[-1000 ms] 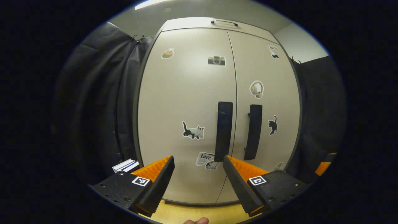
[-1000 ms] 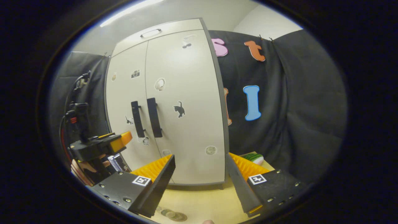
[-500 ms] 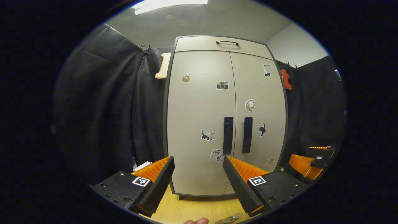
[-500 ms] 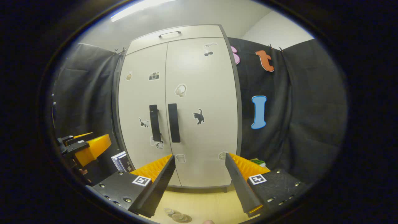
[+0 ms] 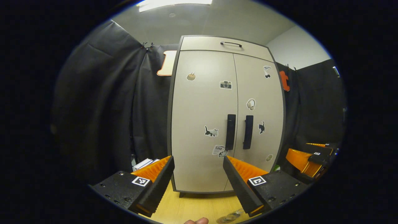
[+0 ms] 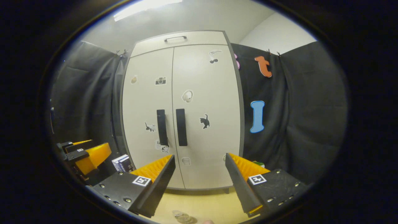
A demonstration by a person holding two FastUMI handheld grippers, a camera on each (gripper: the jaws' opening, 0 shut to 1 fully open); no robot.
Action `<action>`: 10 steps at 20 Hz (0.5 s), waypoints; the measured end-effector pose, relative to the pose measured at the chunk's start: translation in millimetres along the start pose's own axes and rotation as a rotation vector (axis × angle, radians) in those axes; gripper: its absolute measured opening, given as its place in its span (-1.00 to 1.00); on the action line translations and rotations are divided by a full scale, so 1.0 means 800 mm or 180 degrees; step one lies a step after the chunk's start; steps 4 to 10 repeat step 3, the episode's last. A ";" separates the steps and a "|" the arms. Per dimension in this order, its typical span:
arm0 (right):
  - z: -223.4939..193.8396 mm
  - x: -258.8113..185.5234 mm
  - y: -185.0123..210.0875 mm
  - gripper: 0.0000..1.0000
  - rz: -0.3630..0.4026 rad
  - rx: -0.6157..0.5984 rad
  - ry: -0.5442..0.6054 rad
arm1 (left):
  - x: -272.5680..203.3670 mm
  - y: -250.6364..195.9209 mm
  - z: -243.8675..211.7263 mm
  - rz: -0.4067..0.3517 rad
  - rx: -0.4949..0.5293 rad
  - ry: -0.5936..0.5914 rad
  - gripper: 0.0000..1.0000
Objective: Grasp the bottle in the cabinet with the left hand and place it on the coaster, then close the right door with the right hand and the left door with the left hand.
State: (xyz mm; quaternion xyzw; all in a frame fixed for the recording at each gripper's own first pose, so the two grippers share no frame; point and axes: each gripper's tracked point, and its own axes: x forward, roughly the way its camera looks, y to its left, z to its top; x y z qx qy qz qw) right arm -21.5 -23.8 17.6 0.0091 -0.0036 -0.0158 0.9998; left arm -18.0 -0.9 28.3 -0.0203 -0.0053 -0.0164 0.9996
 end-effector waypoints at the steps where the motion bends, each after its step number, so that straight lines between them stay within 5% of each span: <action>1: 0.000 -0.001 0.000 0.94 -0.0014 -0.0008 0.0009 | 0.000 -0.001 0.000 -0.0014 -0.0001 -0.0001 0.99; 10: 0.001 -0.003 0.002 0.96 -0.0021 -0.0023 -0.0006 | 0.000 -0.002 0.001 -0.0024 0.0006 -0.0010 0.99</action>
